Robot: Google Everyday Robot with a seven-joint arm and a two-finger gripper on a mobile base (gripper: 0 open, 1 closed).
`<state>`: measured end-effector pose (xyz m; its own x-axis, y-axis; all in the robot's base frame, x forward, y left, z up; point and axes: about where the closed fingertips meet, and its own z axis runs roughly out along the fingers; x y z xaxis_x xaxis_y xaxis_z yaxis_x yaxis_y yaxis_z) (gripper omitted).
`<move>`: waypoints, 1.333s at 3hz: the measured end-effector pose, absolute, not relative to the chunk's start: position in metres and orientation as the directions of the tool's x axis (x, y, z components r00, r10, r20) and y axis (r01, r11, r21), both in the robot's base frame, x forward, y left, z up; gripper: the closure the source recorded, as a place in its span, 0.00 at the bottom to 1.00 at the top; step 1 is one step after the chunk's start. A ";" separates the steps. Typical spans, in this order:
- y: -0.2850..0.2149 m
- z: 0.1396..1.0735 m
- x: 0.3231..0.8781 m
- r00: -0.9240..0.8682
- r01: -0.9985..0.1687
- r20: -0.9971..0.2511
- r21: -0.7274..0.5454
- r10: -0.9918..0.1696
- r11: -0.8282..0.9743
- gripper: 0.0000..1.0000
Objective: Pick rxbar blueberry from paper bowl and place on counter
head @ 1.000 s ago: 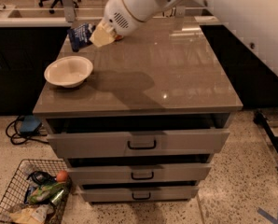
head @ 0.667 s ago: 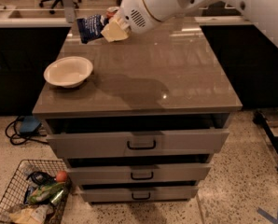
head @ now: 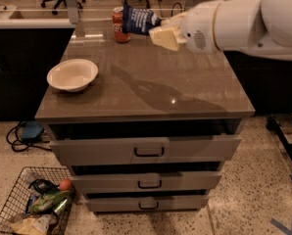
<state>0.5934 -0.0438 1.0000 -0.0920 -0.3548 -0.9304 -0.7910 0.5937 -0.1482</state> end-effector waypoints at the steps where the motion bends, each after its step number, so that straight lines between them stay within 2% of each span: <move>1: -0.087 0.984 0.597 -0.118 -0.748 -0.962 -0.076 -0.244 0.659 1.00; 2: -0.123 0.947 0.613 -0.192 -0.713 -0.974 0.052 -0.124 0.700 1.00; 3: -0.139 0.905 0.638 -0.298 -0.694 -0.953 0.172 -0.062 0.700 1.00; 4: -0.130 0.860 0.670 -0.410 -0.696 -0.911 0.273 -0.055 0.665 1.00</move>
Offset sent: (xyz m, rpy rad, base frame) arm 0.0446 -0.1322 -0.1085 0.3773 0.1769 -0.2079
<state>0.6704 -0.1296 0.8598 -0.4098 -0.0551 -0.9105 -0.6957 0.6645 0.2729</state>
